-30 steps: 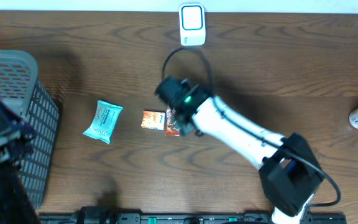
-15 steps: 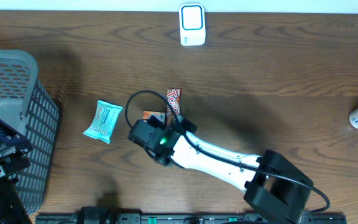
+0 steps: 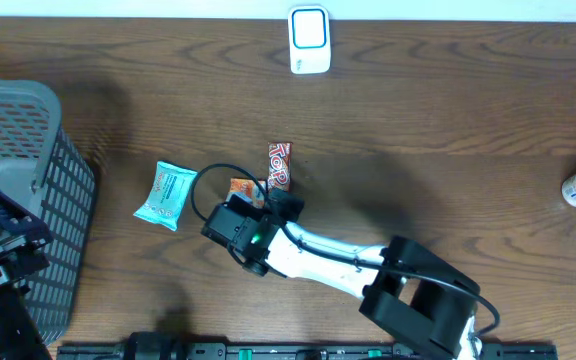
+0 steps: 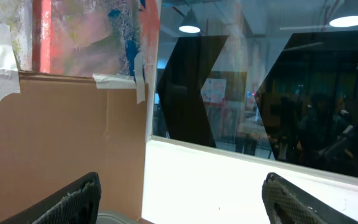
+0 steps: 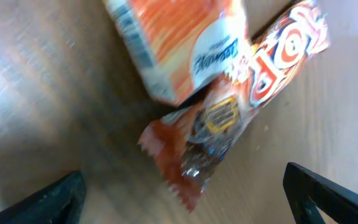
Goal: Scan the item barcode
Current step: 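Grasp the TOP bar with the right gripper and lift it, then carry the bar rightward and lay it diagonally on the table, then regrasp the TOP bar by its end with the right gripper, then lift the bar and turn its barcode side toward the scanner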
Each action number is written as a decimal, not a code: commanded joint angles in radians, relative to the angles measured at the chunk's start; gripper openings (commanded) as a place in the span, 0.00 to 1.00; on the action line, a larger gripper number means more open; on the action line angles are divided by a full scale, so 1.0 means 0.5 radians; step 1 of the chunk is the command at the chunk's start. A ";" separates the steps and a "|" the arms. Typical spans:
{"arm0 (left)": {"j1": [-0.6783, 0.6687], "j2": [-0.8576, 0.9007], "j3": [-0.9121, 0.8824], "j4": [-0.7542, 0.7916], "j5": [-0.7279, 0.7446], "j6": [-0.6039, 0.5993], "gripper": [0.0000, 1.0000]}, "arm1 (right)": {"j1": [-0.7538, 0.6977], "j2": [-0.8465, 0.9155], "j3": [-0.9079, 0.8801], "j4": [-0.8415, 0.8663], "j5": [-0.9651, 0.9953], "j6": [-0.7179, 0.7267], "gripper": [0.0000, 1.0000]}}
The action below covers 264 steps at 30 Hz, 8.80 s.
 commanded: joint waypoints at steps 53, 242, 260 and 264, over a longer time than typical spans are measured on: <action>-0.001 -0.008 -0.007 -0.005 -0.034 0.014 0.83 | -1.730 0.158 0.615 -0.972 -2.125 0.314 0.99; -0.001 -0.008 -0.111 0.086 -0.034 0.014 0.83 | -1.058 -1.718 -0.508 -0.562 -1.787 0.630 0.02; -0.001 -0.008 -0.111 0.085 -0.034 0.013 0.83 | -1.058 -1.879 -0.508 -0.858 -1.936 0.073 0.01; -0.001 -0.008 -0.111 0.038 -0.034 0.013 0.83 | -1.060 -1.613 -0.508 -0.437 -1.154 0.347 0.01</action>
